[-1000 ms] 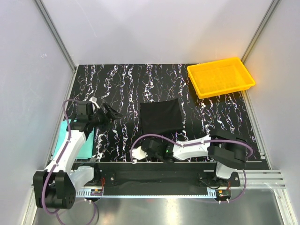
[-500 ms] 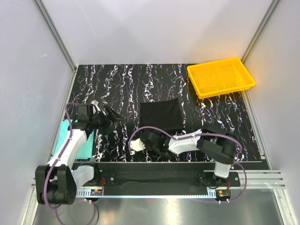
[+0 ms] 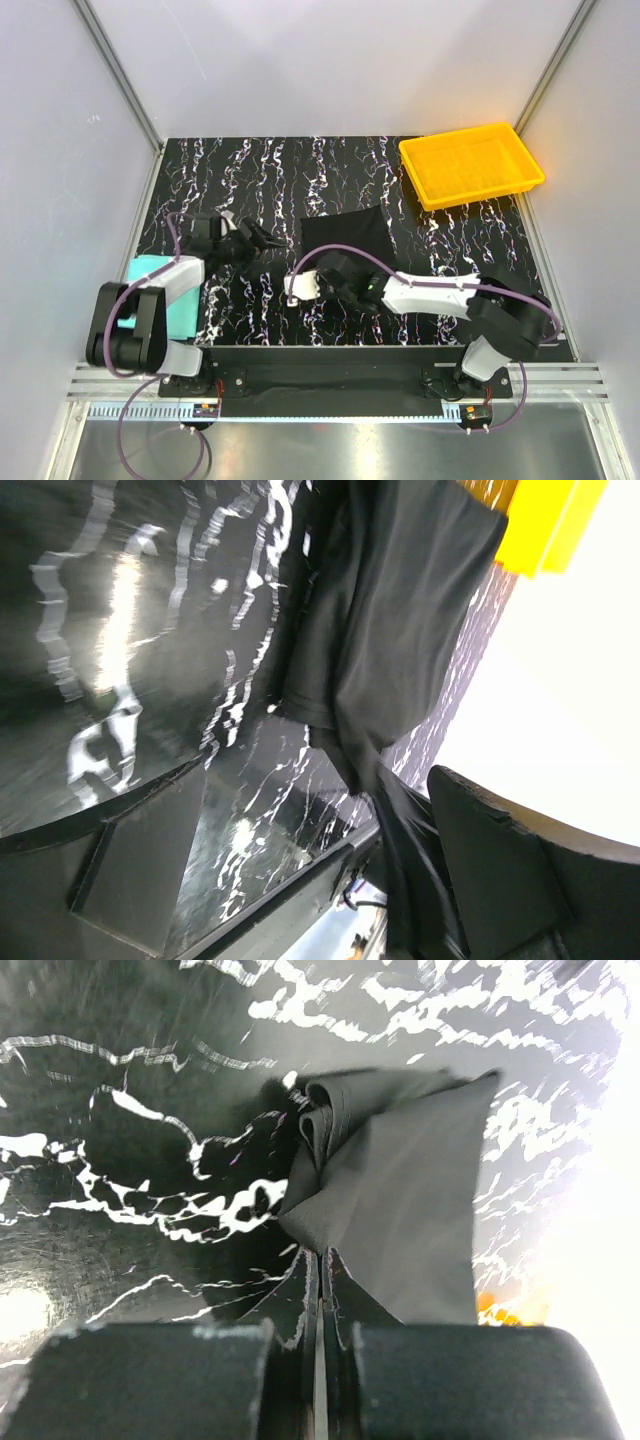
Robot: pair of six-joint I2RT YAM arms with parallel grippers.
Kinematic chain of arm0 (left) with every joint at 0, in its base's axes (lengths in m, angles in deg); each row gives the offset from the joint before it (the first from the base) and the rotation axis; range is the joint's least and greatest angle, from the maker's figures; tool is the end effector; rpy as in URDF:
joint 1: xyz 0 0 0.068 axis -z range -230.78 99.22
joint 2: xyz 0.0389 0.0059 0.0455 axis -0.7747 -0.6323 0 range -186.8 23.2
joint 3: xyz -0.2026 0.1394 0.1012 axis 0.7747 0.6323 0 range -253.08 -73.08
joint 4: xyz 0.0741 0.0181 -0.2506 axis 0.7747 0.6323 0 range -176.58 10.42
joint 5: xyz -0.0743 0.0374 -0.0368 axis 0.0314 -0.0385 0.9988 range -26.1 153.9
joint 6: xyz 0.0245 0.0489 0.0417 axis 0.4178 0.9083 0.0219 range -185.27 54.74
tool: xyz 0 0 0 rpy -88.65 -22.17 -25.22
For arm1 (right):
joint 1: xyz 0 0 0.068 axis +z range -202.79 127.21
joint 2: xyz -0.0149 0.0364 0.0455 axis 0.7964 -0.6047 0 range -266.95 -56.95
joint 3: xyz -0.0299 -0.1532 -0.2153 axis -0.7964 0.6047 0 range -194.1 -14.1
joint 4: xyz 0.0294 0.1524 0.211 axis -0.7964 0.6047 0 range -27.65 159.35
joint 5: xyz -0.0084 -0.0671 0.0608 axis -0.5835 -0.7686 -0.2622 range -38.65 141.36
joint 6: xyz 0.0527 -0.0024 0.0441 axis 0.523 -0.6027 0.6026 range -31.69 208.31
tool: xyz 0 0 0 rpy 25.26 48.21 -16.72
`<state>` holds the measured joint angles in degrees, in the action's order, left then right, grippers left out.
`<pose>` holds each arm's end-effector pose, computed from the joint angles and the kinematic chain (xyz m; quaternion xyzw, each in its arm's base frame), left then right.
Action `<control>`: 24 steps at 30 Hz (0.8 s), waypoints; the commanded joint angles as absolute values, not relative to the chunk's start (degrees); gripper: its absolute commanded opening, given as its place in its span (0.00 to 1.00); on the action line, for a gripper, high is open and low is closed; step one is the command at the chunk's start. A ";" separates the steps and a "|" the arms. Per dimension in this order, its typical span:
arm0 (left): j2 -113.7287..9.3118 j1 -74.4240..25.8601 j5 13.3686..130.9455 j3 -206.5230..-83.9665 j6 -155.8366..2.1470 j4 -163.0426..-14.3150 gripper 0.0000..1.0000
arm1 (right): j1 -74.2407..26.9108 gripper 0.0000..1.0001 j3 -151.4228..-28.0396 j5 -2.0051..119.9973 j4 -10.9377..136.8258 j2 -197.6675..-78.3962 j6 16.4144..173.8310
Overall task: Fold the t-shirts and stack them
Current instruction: Neatly place the folded tshirt to the corner
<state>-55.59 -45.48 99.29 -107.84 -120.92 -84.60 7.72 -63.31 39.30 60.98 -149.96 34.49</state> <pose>0.2671 -0.0571 0.1522 -0.2727 0.8479 -0.4239 0.1646 0.1810 0.2963 0.1569 -0.7416 0.5290 -0.0725 0.4060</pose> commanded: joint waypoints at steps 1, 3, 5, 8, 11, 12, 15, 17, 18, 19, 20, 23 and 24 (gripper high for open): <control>-60.36 -42.00 100.02 -109.37 -127.47 -95.79 0.99 | 6.45 0.00 -64.72 43.70 62.00 -145.99 35.04; -62.40 -39.81 99.50 -110.07 -129.15 -99.22 0.99 | 5.57 0.00 -64.46 45.29 61.91 -144.76 35.66; -64.77 -38.31 98.53 -109.99 -131.88 -104.03 0.99 | 5.39 0.00 -63.94 45.82 63.67 -143.88 35.31; -69.24 -36.73 97.12 -111.48 -133.64 -105.65 0.99 | 4.34 0.00 -63.67 46.78 63.67 -142.56 35.57; -72.33 -35.23 96.68 -113.94 -135.40 -107.04 0.99 | 3.02 0.00 -63.76 48.10 63.67 -141.68 35.92; -73.73 -34.96 95.98 -114.21 -136.18 -107.92 0.99 | 2.84 0.00 -63.84 48.19 63.67 -141.42 35.93; -76.81 -33.65 95.45 -115.61 -138.91 -108.90 0.99 | 2.14 0.00 -64.19 48.63 63.58 -140.89 36.19; -77.96 -32.86 95.19 -116.75 -139.36 -108.29 0.99 | 1.00 0.00 -64.98 49.42 63.67 -140.19 37.24; -78.66 -32.59 95.10 -117.11 -139.79 -107.94 0.99 | 0.82 0.00 -65.07 49.68 63.49 -139.92 37.33; -78.84 -32.50 94.75 -117.28 -140.06 -107.32 0.99 | 0.65 0.00 -65.25 49.95 63.49 -139.66 37.42; -79.02 -32.15 94.48 -117.28 -140.50 -106.97 0.99 | 0.30 0.00 -65.51 50.04 63.49 -139.48 37.59; -80.59 -31.54 93.95 -117.72 -143.13 -108.10 0.99 | -0.06 0.00 -65.78 50.48 63.58 -139.39 38.03; -81.38 -31.27 94.39 -118.25 -143.83 -108.20 0.99 | -0.14 0.00 -65.78 50.48 63.41 -139.48 38.21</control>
